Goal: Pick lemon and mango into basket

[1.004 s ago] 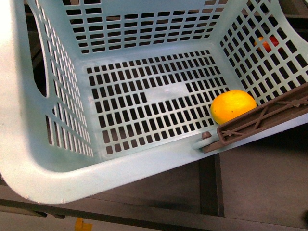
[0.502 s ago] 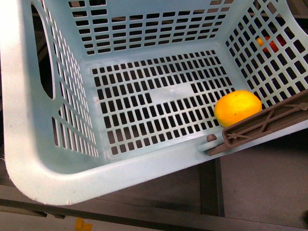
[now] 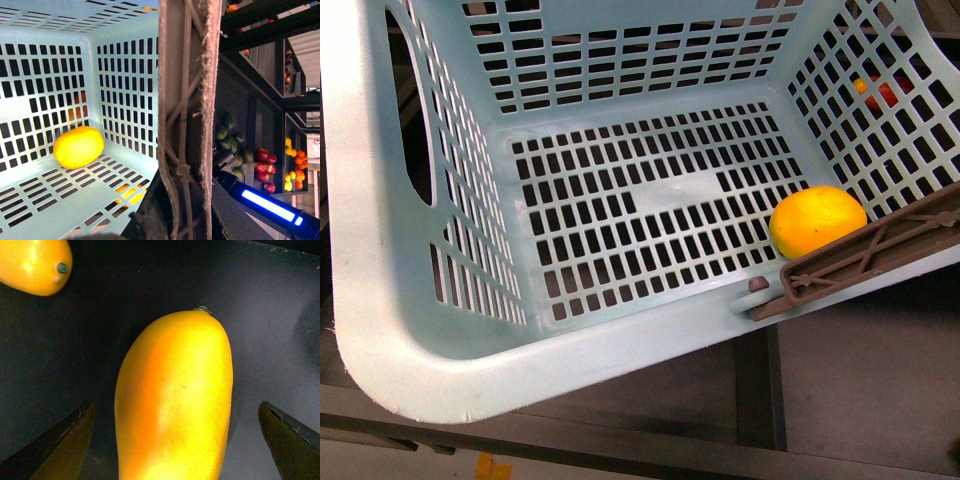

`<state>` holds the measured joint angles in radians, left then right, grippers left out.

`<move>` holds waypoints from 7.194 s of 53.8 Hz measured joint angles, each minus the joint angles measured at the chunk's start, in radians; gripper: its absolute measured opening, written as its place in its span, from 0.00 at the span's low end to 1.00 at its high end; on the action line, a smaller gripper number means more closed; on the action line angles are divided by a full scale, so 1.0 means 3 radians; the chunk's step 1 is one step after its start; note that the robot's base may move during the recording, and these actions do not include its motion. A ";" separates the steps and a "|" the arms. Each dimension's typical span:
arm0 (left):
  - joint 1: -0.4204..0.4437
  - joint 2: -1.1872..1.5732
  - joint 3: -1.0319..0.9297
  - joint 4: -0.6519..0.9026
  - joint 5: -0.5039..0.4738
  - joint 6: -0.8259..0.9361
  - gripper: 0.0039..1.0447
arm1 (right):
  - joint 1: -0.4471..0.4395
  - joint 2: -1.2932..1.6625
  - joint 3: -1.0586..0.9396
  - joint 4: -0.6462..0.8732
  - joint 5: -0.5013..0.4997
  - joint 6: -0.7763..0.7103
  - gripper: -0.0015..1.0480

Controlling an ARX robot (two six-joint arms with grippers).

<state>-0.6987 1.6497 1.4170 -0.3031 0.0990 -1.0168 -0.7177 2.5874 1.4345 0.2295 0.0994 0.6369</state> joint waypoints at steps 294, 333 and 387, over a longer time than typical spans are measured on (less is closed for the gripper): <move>0.0334 -0.0078 -0.0824 0.1970 -0.2174 -0.0793 0.06 | 0.2403 -0.8606 -0.4723 -0.0760 -0.0323 -0.2108 0.92; 0.1236 0.1834 0.0313 0.1670 -0.1447 -0.1695 0.06 | 0.2403 -0.8606 -0.4723 -0.0760 -0.0331 -0.2110 0.92; 0.0507 -0.0009 -0.0772 0.1808 -0.2019 -0.0510 0.76 | 0.2403 -0.8606 -0.4723 -0.0760 -0.0333 -0.2111 0.92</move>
<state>-0.5465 1.6470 1.1854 0.2394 -0.5068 -1.1698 0.0032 0.0055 0.0177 0.0013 -0.0006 0.0036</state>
